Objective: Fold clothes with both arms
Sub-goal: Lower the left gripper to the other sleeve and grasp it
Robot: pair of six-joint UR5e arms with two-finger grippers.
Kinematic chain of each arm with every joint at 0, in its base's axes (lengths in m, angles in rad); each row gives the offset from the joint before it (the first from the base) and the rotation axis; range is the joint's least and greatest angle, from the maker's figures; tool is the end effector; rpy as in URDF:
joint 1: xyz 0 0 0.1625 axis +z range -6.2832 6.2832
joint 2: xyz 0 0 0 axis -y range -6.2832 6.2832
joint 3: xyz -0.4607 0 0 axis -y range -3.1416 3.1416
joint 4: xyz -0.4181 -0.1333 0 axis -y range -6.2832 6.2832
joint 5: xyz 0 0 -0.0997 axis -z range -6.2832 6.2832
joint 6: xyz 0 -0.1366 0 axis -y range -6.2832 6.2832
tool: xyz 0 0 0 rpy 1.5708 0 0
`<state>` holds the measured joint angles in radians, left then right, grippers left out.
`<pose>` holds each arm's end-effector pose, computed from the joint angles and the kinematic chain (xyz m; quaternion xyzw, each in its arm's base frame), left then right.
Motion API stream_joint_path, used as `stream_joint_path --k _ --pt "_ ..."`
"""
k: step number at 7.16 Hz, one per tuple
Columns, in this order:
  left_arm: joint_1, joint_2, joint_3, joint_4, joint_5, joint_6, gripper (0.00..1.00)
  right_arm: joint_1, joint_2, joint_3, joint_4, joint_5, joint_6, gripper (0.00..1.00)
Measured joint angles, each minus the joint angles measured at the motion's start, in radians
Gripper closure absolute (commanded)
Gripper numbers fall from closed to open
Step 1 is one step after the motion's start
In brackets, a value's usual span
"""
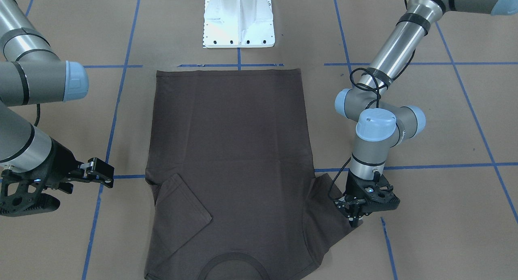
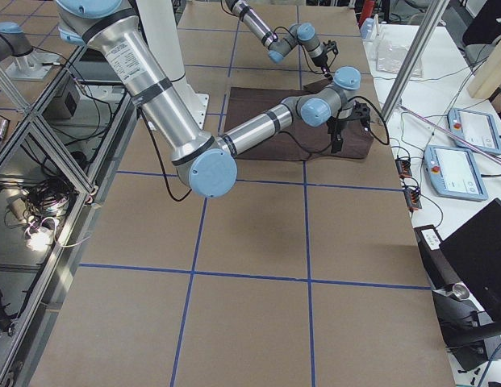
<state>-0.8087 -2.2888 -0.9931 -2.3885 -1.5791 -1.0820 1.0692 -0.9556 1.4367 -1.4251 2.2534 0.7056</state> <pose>0.5162 -0.7323 0.4480 0.2755 0.3695 -0.1395 0.8764 -0.3334 -0.7061 0.3726 0.0584 -0.4270 -0.0114 0.9023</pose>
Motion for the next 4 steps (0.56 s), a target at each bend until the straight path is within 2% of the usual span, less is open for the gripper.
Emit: stream_joint_path --k 4 --pt "-0.013 0.007 0.002 0.0 0.0 0.04 0.0 -0.001 0.002 0.002 0.0 0.0 0.001 0.0"
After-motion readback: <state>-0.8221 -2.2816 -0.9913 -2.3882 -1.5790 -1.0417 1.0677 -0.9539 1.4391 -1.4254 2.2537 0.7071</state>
